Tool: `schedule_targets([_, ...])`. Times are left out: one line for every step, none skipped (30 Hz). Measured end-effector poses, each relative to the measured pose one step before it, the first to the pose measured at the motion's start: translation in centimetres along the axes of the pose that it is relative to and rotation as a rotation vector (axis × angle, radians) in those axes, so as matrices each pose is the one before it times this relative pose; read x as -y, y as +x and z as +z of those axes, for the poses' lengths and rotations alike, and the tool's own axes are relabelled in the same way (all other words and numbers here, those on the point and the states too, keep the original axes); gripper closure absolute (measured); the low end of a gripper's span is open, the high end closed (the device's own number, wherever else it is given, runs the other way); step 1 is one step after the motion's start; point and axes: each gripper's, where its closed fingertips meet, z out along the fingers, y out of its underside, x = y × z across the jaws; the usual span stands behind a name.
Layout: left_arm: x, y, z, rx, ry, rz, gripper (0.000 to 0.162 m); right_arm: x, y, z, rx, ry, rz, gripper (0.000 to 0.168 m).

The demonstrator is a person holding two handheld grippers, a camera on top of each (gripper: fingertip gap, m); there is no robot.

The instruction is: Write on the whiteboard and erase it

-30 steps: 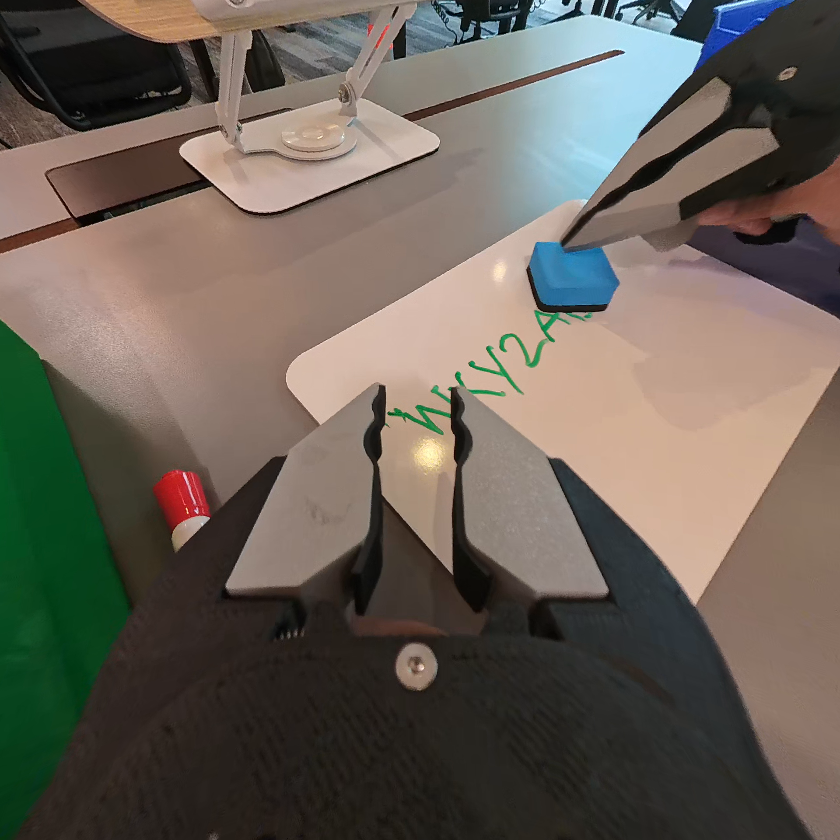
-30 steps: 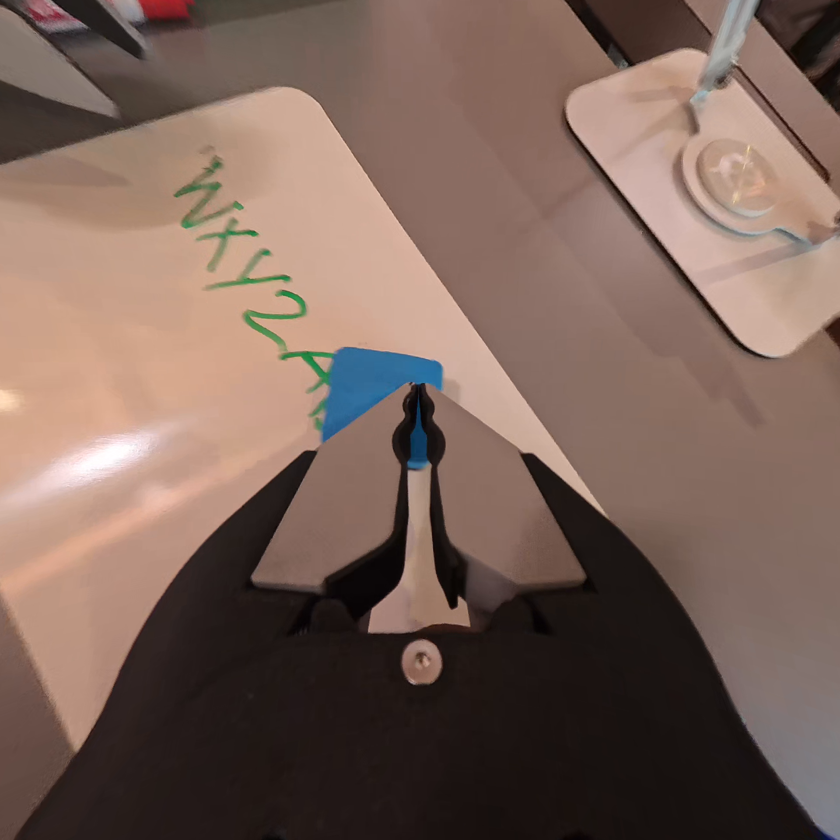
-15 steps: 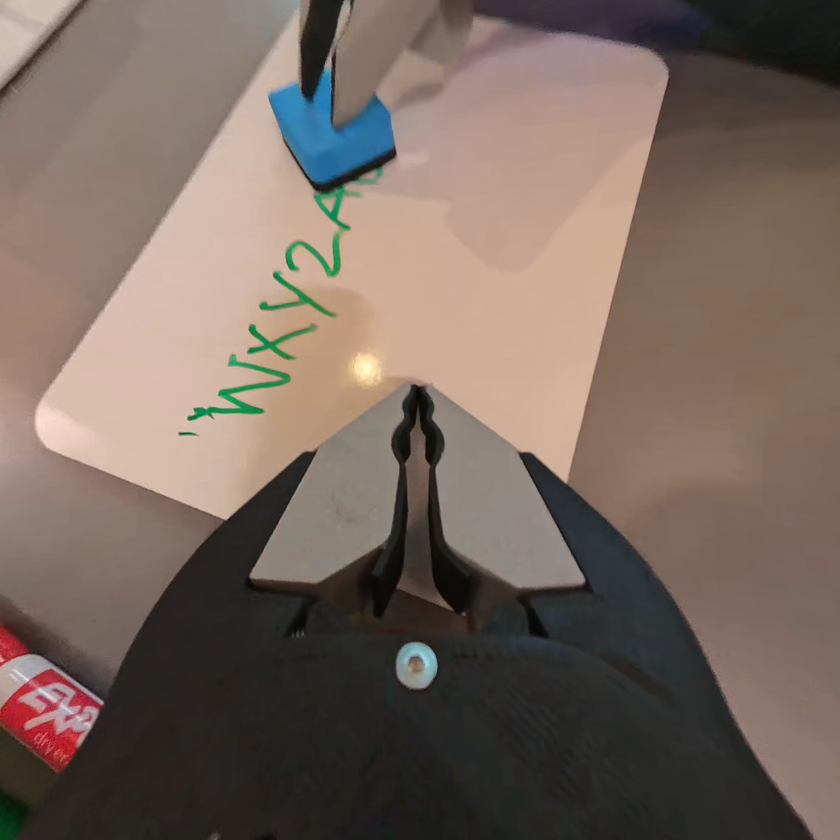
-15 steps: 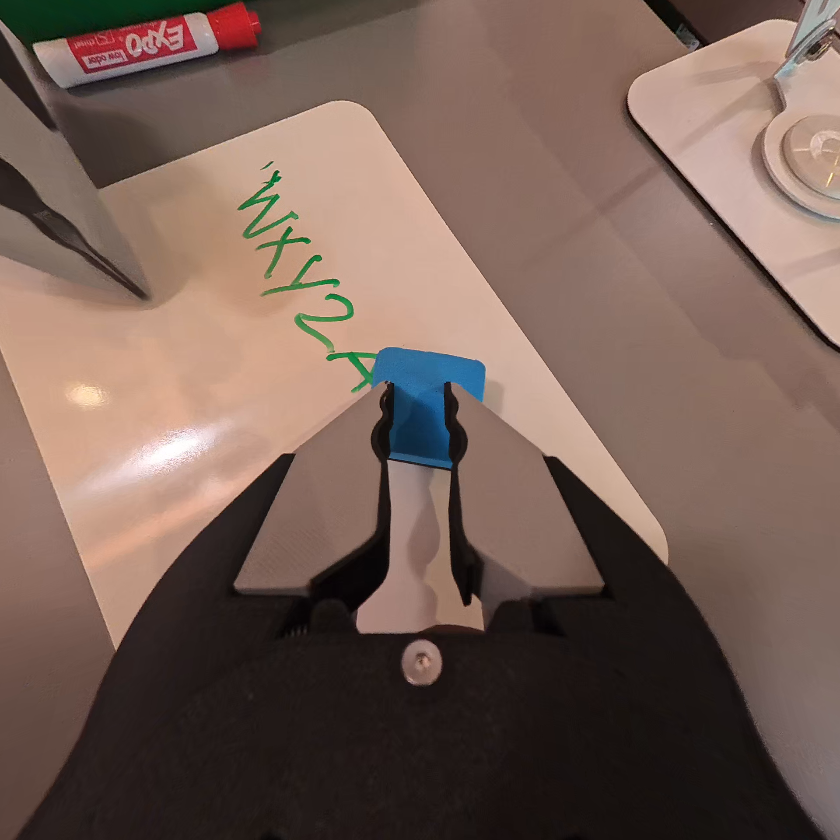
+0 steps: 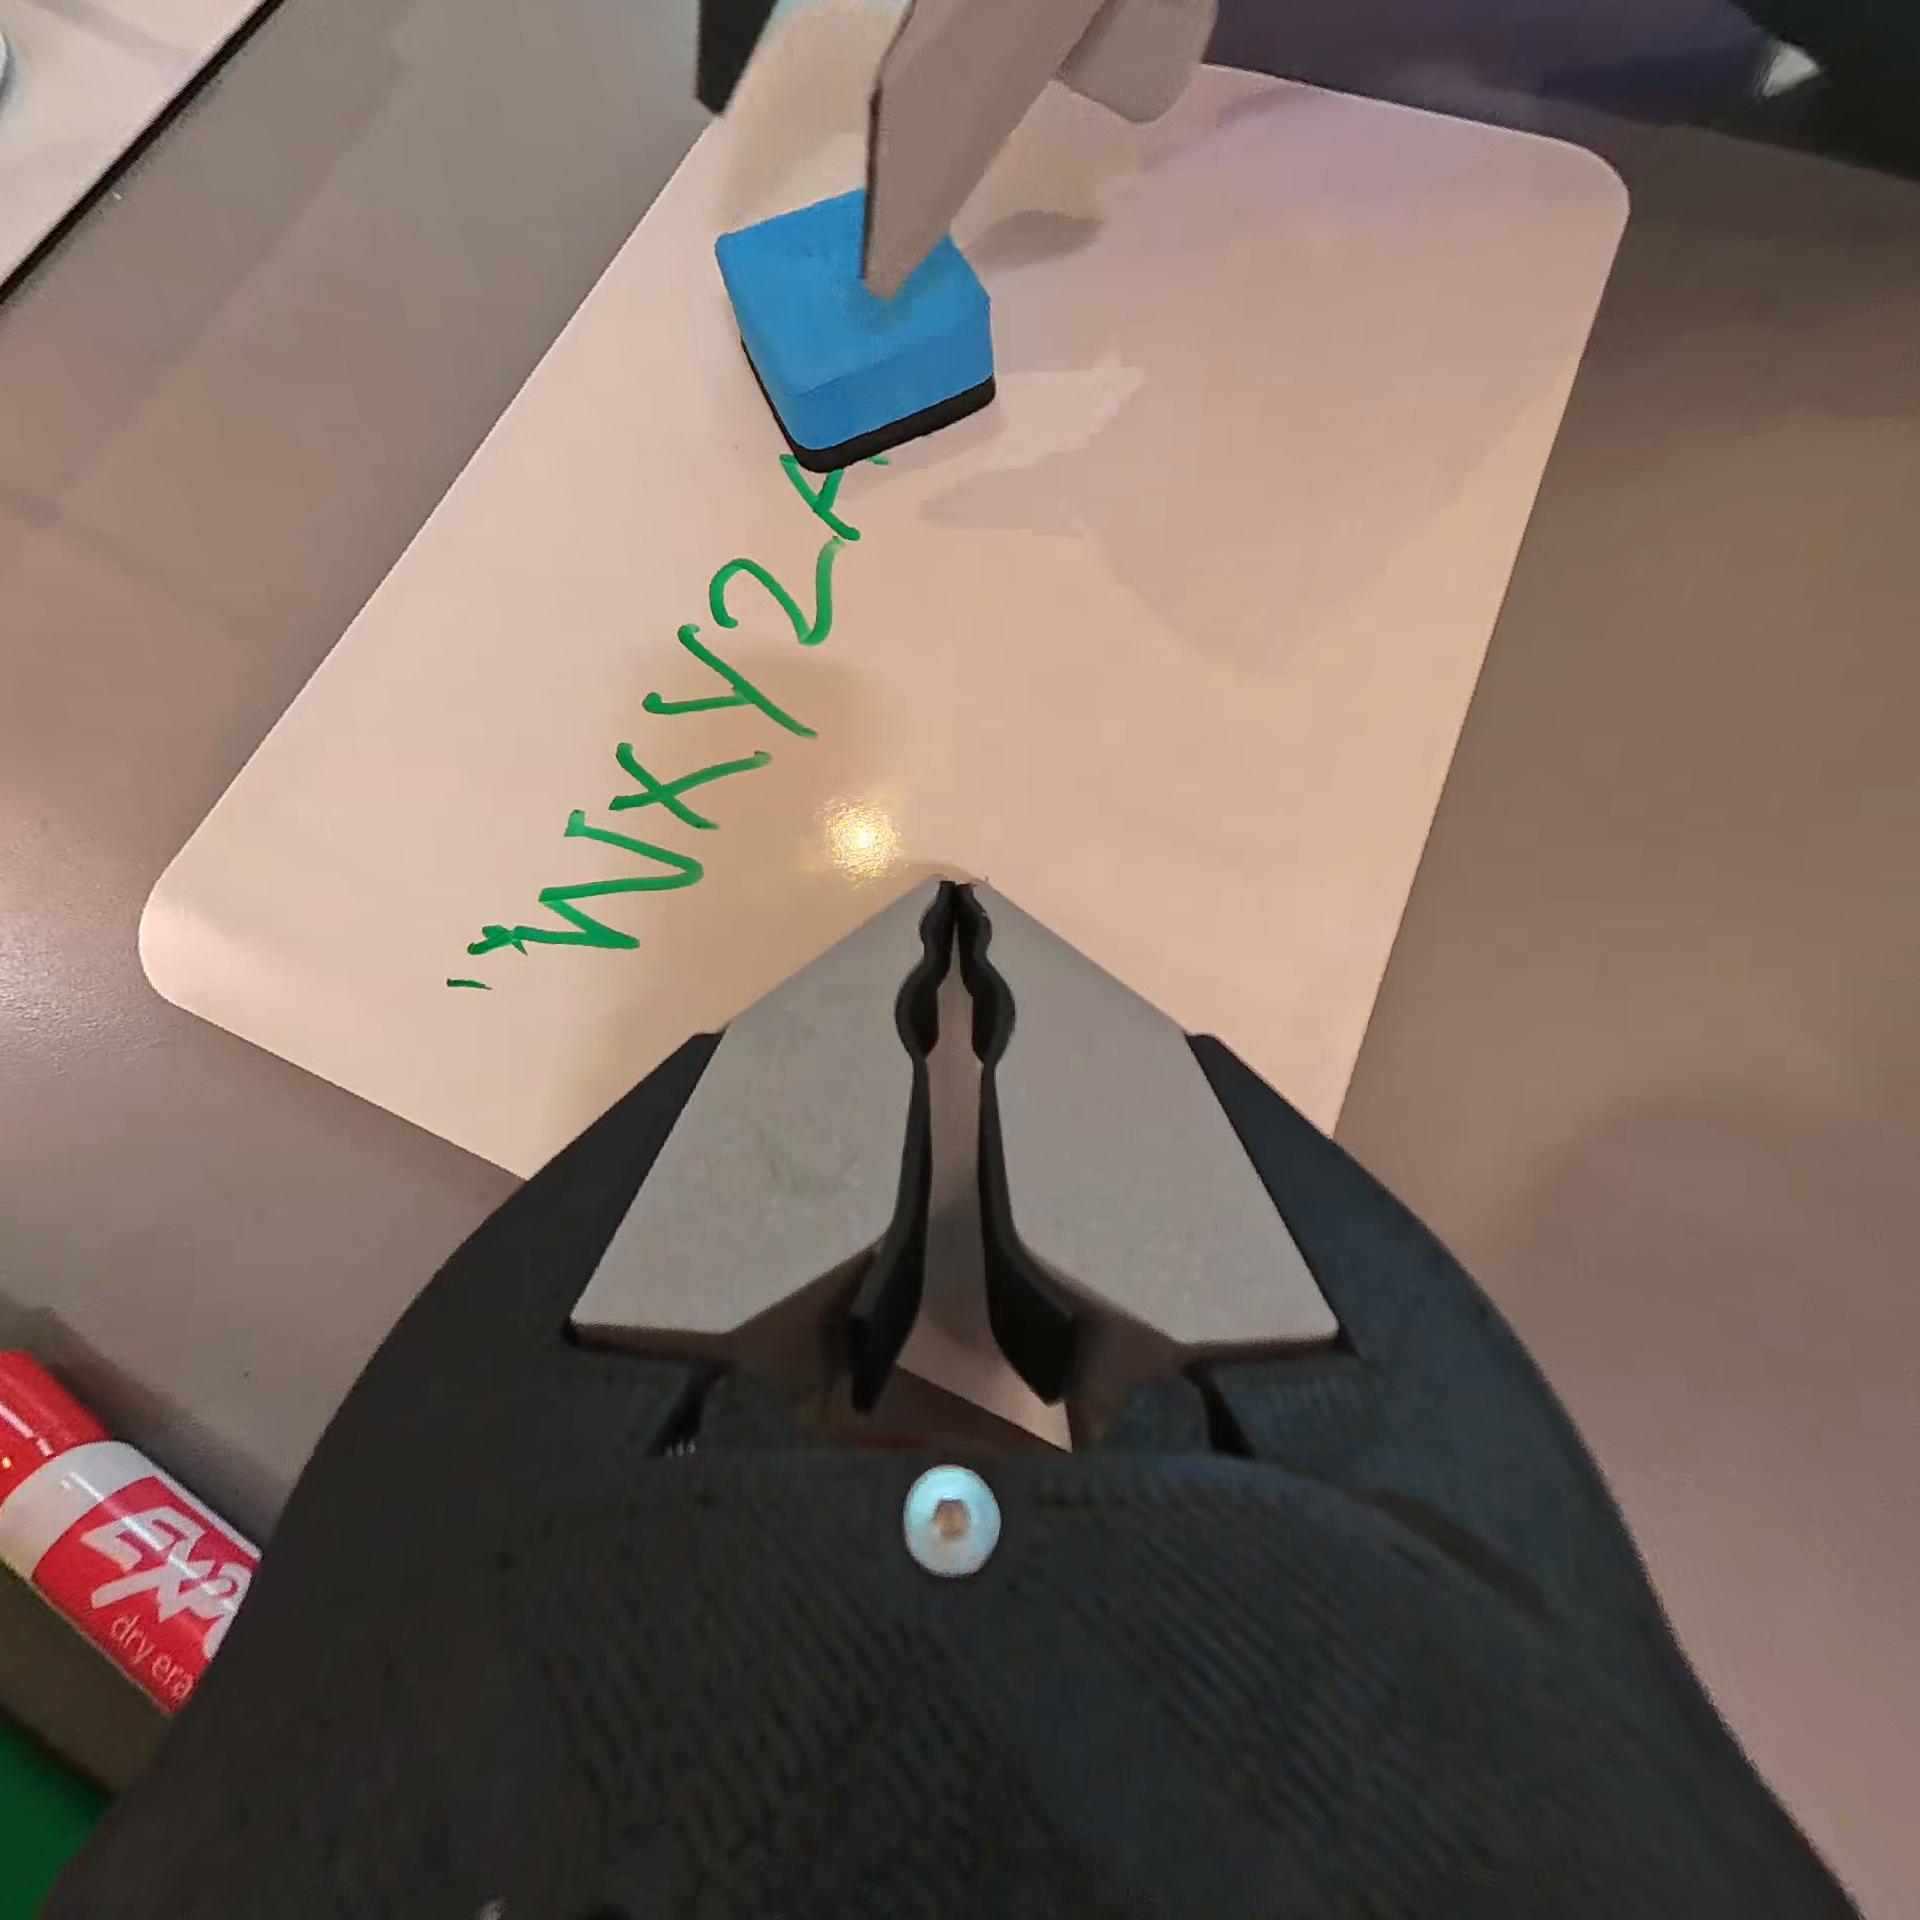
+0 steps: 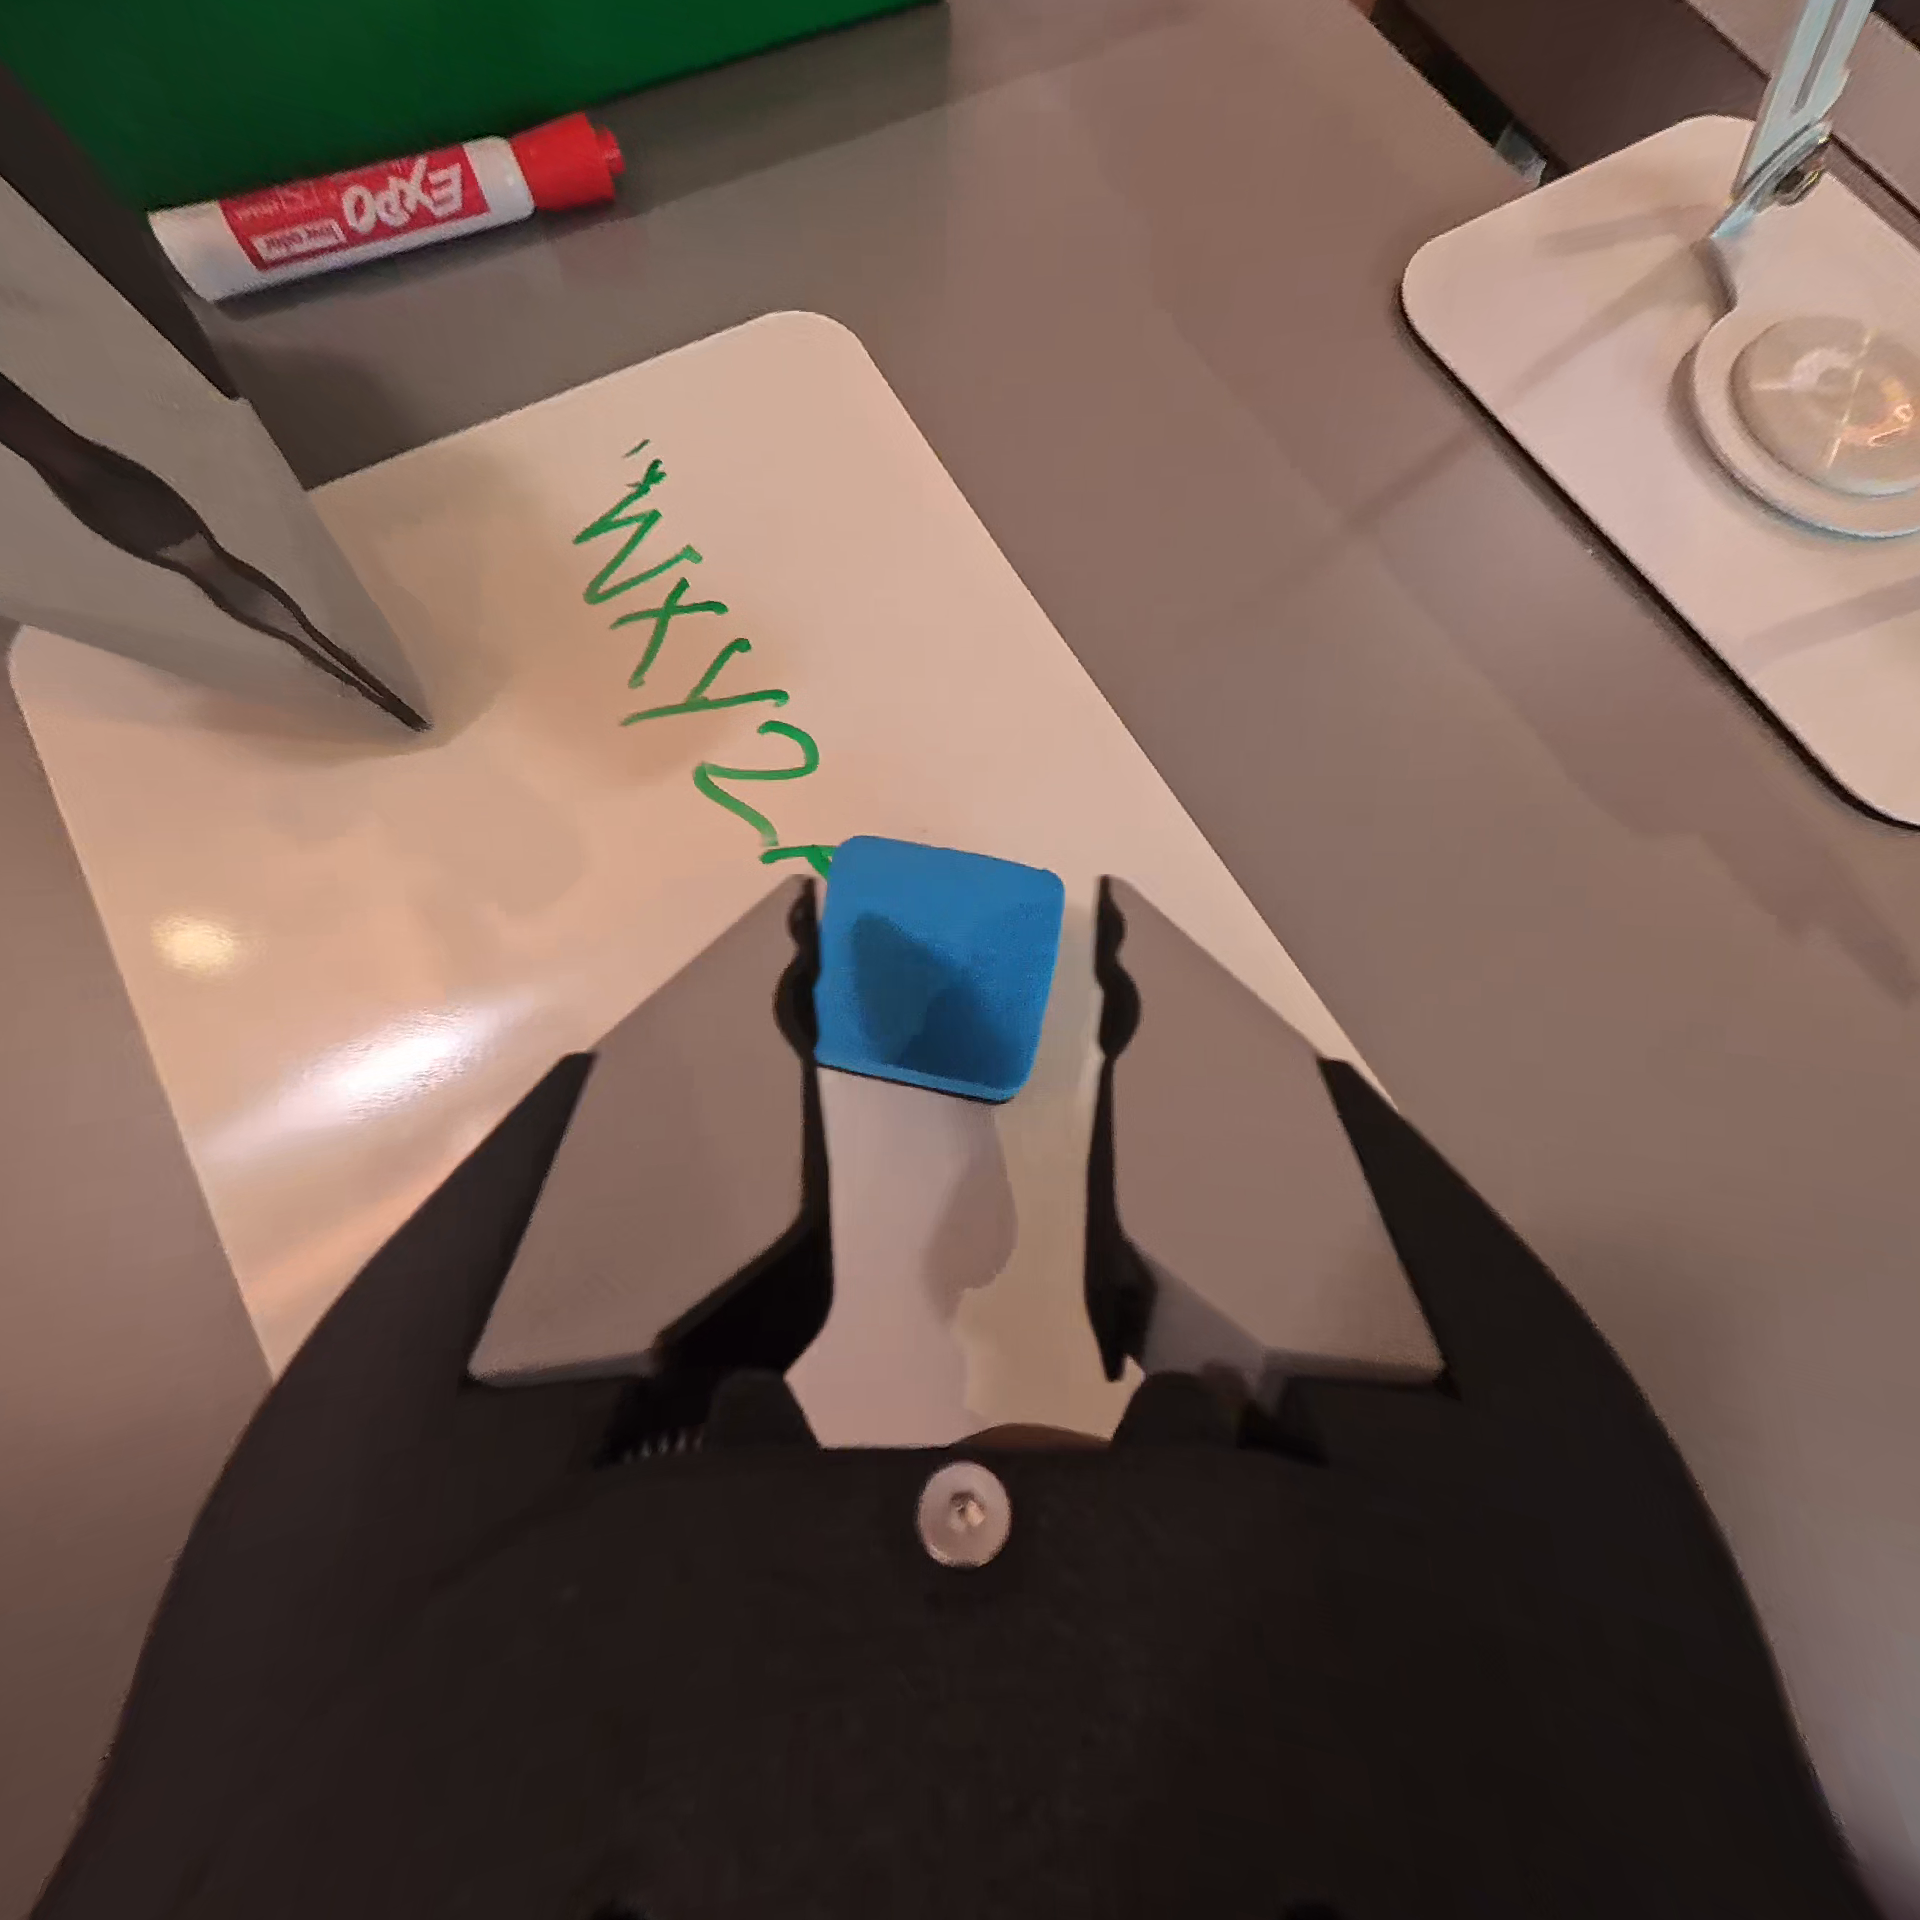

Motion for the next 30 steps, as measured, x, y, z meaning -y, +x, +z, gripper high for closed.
schedule_targets([0.000,0.004,0.000,-0.0002,0.0000,-0.0003,0.162,0.016,-0.135,-0.088,-0.0031,-0.0049,0.0016,0.106])
schedule_targets([-0.006,0.003,-0.007,-0.0003,0.0000,-0.0005,0.162,-0.178,-0.086,-0.026,-0.0038,-0.0150,-0.0034,0.103])
schedule_targets([-0.003,-0.004,-0.003,-0.0004,0.0000,-0.0006,0.162,-0.226,0.098,0.038,-0.0143,-0.0137,-0.0106,0.103])
schedule_targets([0.003,-0.005,0.004,0.0000,0.0001,-0.0007,0.162,-0.235,0.179,0.136,-0.0184,-0.0116,-0.0131,0.103])
schedule_targets([-0.003,-0.017,-0.003,0.0007,0.0001,-0.0008,0.162,-0.312,-0.011,0.246,-0.0039,-0.0174,-0.0077,0.103])
schedule_targets([-0.005,-0.001,-0.006,0.0001,0.0001,-0.0006,0.162,-0.310,-0.136,0.317,0.0058,-0.0188,0.0008,0.103])
schedule_targets([0.000,-0.007,0.000,0.0005,0.0000,0.0000,0.162,-0.256,-0.130,0.334,0.0066,-0.0160,0.0020,0.103])
schedule_targets([0.011,-0.011,-0.004,0.0016,0.0000,0.0003,0.162,-0.203,-0.044,0.301,-0.0005,-0.0133,-0.0026,0.105])
schedule_targets([-0.006,-0.026,-0.007,0.0016,0.0000,-0.0002,0.162,-0.228,0.040,0.273,-0.0062,-0.0136,-0.0067,0.107])
schedule_targets([0.000,-0.007,0.000,0.0008,0.0000,-0.0007,0.162,-0.208,0.044,0.239,-0.0064,-0.0125,-0.0080,0.109])
schedule_targets([0.002,-0.009,0.003,0.0001,0.0000,-0.0003,0.162,-0.143,0.053,0.147,-0.0069,-0.0083,-0.0123,0.111])
schedule_targets([-0.003,0.001,-0.004,0.0004,0.0000,0.0004,0.162,0.007,0.053,0.022,-0.0066,0.0007,-0.0102,0.113])
schedule_targets([0.003,0.005,0.003,0.0004,0.0000,0.0004,0.162,-0.001,-0.134,-0.044,0.0071,-0.0017,-0.0039,0.115])
schedule_targets([-0.003,0.003,-0.004,0.0002,-0.0001,0.0005,0.162,0.010,-0.224,-0.052,0.0145,0.0010,0.0021,0.117])
schedule_targets([0.003,0.007,0.003,0.0002,0.0000,0.0004,0.162,0.082,-0.060,-0.053,0.0064,0.0065,0.0088,0.116])
schedule_targets([0.000,-0.001,0.000,0.0000,0.0000,0.0001,0.162,0.029,0.030,-0.037,0.0021,0.0026,0.0083,0.110])
schedule_targets([0.003,-0.008,0.004,0.0000,0.0000,-0.0002,0.162,-0.028,0.028,-0.012,0.0024,-0.0027,0.0033,0.106])
schedule_targets([-0.003,-0.003,-0.004,0.0008,0.0000,0.0002,0.162,0.100,0.063,-0.039,-0.0018,0.0069,-0.0034,0.106])
schedule_targets([0.002,-0.010,0.000,0.0016,0.0000,0.0015,0.162,0.210,0.061,-0.046,-0.0035,0.0154,-0.0035,0.107])
schedule_targets([0.002,0.013,-0.001,0.0013,0.0000,0.0019,0.162,0.175,-0.021,-0.022,0.0035,0.0112,0.0015,0.109])
schedule_targets([0.003,-0.004,0.003,0.0007,-0.0001,0.0011,0.162,0.102,-0.016,0.022,0.0044,0.0070,0.0049,0.111])
schedule_targets([0.000,-0.003,0.000,0.0002,0.0000,0.0001,0.162,0.046,0.019,0.065,0.0021,0.0047,0.0035,0.117])
schedule_targets([0.002,0.002,0.003,-0.0004,0.0000,-0.0008,0.162,-0.024,0.020,0.112,0.0014,0.0016,0.0018,0.118])
schedule_targets([-0.003,-0.002,-0.003,-0.0004,0.0001,-0.0009,0.162,-0.005,0.009,0.074,0.0026,0.0020,0.0028,0.118])
schedule_targets([0.003,-0.009,0.004,0.0002,0.0000,-0.0004,0.162,0.008,-0.003,-0.006,0.0030,0.0012,0.0022,0.118])
schedule_targets([0.000,-0.004,0.000,0.0003,0.0000,0.0000,0.162,-0.045,-0.019,-0.027,0.0030,-0.0017,0.0019,0.119])
schedule_targets([0.003,-0.008,0.004,0.0002,0.0001,-0.0006,0.162,-0.043,-0.025,-0.031,0.0028,-0.0011,0.0007,0.119])
schedule_targets([0.000,-0.009,0.001,-0.0004,0.0001,-0.0011,0.162,-0.046,-0.028,-0.038,0.0028,-0.0028,-0.0002,0.119])
schedule_targets([-0.001,-0.006,0.001,-0.0005,0.0000,-0.0013,0.162,-0.070,-0.051,-0.050,0.0038,-0.0048,-0.0007,0.119])
schedule_targets([0.004,-0.010,-0.009,0.0001,0.0000,-0.0008,0.162,-0.086,-0.148,-0.087,0.0089,-0.0065,-0.0026,0.119])
